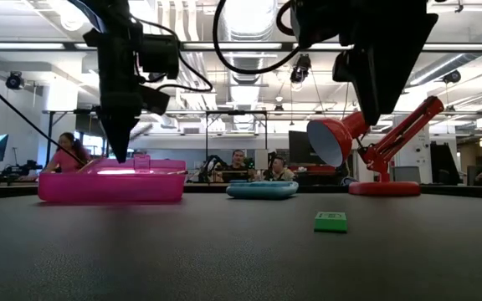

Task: Pack school essentials
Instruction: Put the yellow pencil into the pink supply box, then put the green eraser into the pink supply box

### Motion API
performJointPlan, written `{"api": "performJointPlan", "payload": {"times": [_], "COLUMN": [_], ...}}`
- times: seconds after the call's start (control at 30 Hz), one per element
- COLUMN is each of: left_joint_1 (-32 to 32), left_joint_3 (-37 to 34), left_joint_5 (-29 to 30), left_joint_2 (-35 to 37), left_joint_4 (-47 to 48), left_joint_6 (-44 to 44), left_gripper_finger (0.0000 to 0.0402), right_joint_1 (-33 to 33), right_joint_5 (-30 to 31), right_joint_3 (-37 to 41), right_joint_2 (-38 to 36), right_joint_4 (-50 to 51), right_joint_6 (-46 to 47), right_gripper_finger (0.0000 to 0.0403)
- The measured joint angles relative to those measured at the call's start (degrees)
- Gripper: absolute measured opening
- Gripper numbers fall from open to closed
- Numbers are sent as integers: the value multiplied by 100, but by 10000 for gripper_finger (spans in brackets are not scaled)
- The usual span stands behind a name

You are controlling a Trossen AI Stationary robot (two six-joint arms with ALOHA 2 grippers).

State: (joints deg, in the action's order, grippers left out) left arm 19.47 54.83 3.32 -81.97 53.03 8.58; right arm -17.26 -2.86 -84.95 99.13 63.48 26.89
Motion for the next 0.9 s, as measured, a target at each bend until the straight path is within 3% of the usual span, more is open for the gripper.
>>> {"api": "performJointPlan", "payload": {"times": [0.2, 0.37, 0.53, 0.9], "left_joint_1": [-3, -1, -136, -979], "left_joint_3": [65, 231, 443, 463], "left_joint_5": [2, -57, -460, -635], "left_joint_2": [17, 54, 313, 1442], "left_joint_4": [-52, -54, -187, -1054], "left_joint_6": [4, 318, 613, 1939], "left_gripper_finger": [86, 122, 129, 130], "right_joint_1": [0, -13, -15, -15], "right_joint_5": [1, 2, 5, -58], "right_joint_3": [0, 0, 83, 508], "right_joint_2": [0, 0, 0, 7], "right_joint_4": [-228, -462, -1023, -2216], "right_joint_6": [-146, -1283, -2674, -4505], "right_gripper_finger": [203, 203, 203, 203]}}
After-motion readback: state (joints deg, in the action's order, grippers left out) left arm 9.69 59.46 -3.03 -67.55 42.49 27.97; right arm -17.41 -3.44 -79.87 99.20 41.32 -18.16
